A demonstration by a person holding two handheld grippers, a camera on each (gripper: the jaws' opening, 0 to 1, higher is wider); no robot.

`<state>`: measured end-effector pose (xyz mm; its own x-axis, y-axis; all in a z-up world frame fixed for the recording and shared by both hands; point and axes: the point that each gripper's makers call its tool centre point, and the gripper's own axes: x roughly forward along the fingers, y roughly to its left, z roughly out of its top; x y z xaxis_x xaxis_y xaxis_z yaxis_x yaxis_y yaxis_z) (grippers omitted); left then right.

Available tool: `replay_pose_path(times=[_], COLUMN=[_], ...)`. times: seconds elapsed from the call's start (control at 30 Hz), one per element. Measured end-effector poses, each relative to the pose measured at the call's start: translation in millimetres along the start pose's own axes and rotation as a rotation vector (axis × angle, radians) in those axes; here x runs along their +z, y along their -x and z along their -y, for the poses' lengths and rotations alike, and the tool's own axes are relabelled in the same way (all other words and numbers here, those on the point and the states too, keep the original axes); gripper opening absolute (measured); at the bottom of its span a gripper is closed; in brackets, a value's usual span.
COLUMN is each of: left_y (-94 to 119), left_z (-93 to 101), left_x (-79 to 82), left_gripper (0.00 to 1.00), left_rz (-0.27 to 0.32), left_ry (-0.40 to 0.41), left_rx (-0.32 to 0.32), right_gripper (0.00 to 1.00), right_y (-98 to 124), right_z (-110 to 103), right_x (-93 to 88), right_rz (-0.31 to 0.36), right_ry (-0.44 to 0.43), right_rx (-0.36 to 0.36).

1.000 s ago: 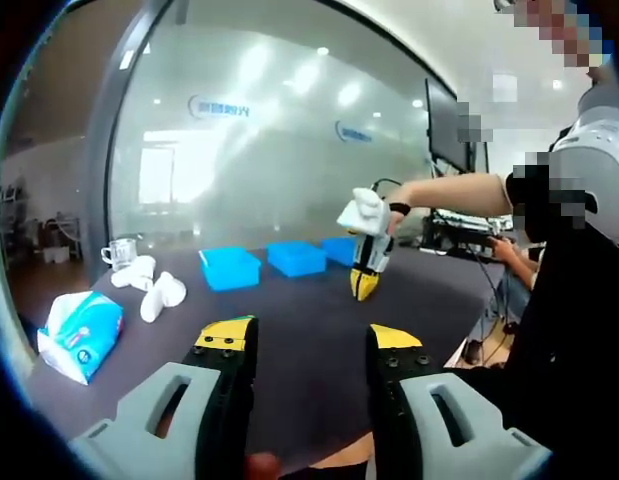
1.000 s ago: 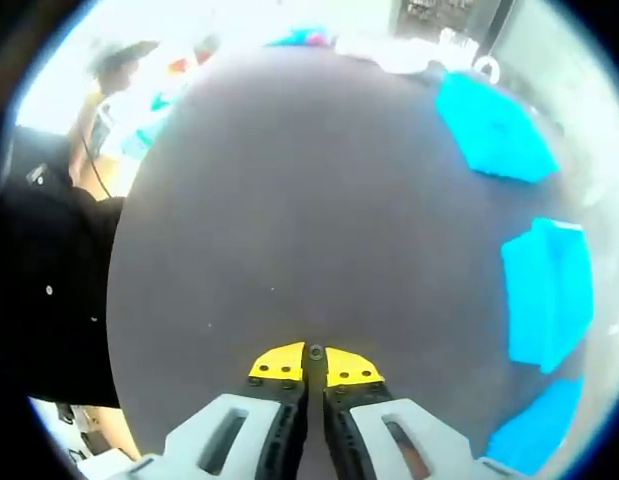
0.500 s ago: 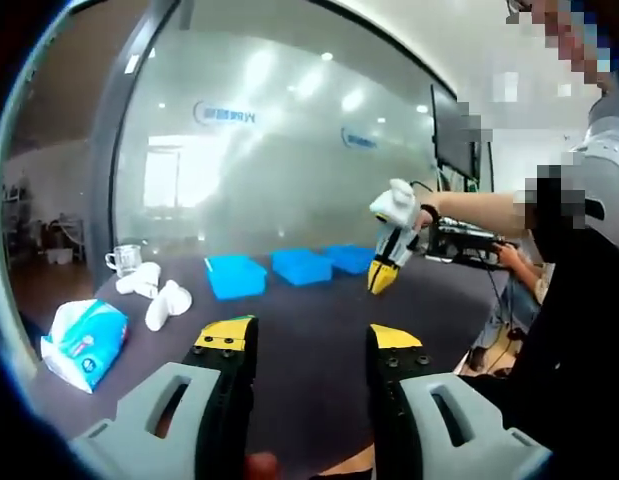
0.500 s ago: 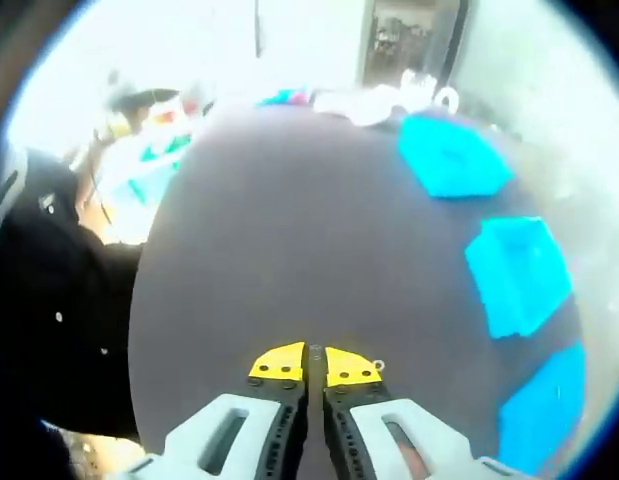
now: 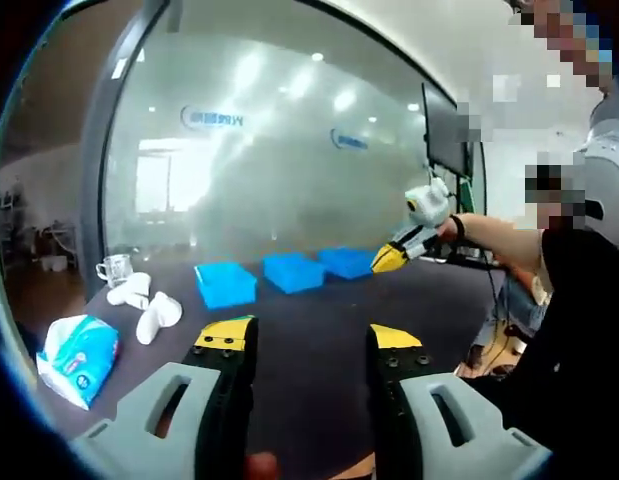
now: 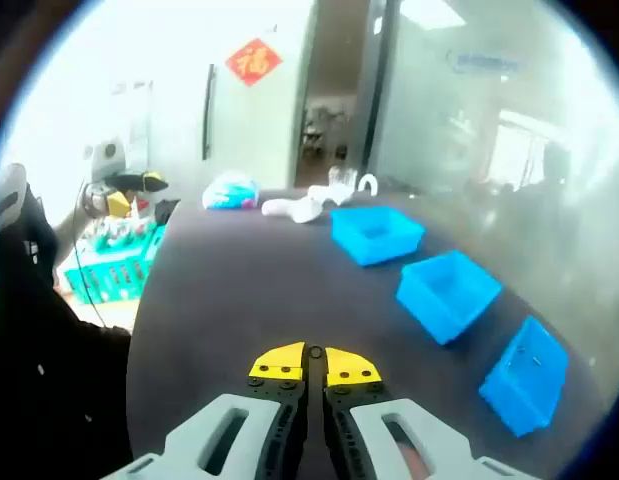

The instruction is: Sort the screws, nuts, and washers into the corresponding bins

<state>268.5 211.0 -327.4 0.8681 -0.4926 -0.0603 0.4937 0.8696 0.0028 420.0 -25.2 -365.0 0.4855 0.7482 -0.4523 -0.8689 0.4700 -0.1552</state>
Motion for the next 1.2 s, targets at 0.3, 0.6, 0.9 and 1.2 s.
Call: replay_pose_path(times=[0.3, 0.6, 0.9, 1.2], left_y=[-3.6, -3.3, 1.0, 2.7], left_z=[4.6, 5.3, 2.6, 3.9], left_x=[5.3, 6.8, 7.1, 7.6], left_gripper=[0.43, 0.43, 0.43, 0.43], left_rz=[0.003, 0.002, 0.007, 0.012], left_ry=[-0.012, -0.014, -0.01, -0.005], left_rx=[-0.01, -0.01, 0.002, 0.005], right_gripper=[0.02, 0.02, 0.02, 0.02], right_y=[23.9, 36.1, 12.8, -26.8], right_z=[8.2, 40.3, 84.1, 128.2], right_x=[12.2, 45.9, 62.9, 77.3], right_rz=[0.192, 0.386, 0.404, 0.356], right_ry=[-0.072, -0.195, -0.226, -0.26], right_rx=[-0.174, -0.325, -0.408, -0.474])
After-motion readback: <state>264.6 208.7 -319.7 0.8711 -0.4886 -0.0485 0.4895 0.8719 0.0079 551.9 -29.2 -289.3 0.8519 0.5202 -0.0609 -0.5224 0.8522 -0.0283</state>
